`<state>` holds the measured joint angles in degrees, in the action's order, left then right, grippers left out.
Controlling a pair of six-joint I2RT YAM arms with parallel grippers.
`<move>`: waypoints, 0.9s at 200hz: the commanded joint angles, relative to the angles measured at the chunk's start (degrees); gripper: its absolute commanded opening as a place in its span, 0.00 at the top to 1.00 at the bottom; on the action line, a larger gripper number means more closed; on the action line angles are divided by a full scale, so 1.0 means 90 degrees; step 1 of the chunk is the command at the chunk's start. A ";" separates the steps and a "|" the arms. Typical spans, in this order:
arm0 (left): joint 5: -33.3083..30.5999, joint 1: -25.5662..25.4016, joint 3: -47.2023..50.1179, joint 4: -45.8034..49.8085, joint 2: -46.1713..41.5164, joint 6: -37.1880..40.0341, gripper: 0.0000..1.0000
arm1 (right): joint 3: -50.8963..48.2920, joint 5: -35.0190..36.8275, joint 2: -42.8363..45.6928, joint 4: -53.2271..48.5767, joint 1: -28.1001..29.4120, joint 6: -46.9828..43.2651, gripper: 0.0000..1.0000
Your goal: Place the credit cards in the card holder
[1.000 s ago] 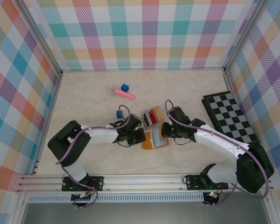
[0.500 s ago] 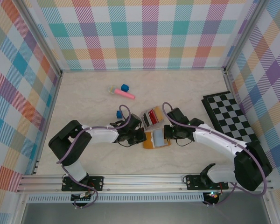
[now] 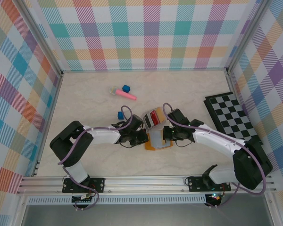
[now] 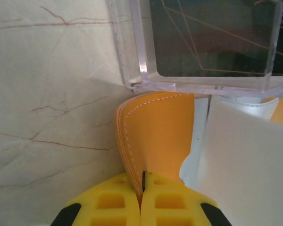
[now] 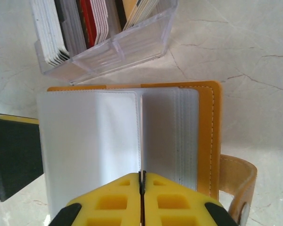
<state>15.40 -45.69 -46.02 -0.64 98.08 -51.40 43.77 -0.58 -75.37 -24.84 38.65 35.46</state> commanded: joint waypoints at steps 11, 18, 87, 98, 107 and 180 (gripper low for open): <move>-0.0373 -0.0041 0.0270 0.0995 0.0342 0.0147 1.00 | 0.0067 -0.0319 0.0272 0.0103 -0.0008 0.0109 0.92; -0.0378 -0.0042 0.0264 0.0997 0.0327 0.0156 1.00 | 0.0102 -0.0423 0.0232 0.0136 -0.0008 0.0129 0.92; -0.0476 -0.0053 0.0243 0.1088 0.0177 0.0174 1.00 | -0.0007 -0.1089 -0.0182 0.0740 -0.0008 0.0452 0.91; -0.0499 -0.0055 0.0230 0.1125 0.0148 0.0174 1.00 | -0.0014 -0.1109 -0.0233 0.0789 -0.0001 0.0501 0.91; -0.0535 -0.0055 0.0221 0.1145 0.0118 0.0174 0.99 | -0.0034 -0.1107 -0.0248 0.0797 -0.0008 0.0504 0.91; -0.0781 -0.0092 0.0152 0.1556 -0.0191 0.0262 0.78 | -0.0493 -0.1289 -0.0884 0.1628 -0.0008 0.1066 0.91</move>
<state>12.62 -46.09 -46.02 2.72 96.64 -50.37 41.74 -11.66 -81.38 -13.63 38.65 41.85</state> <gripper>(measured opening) 0.189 0.092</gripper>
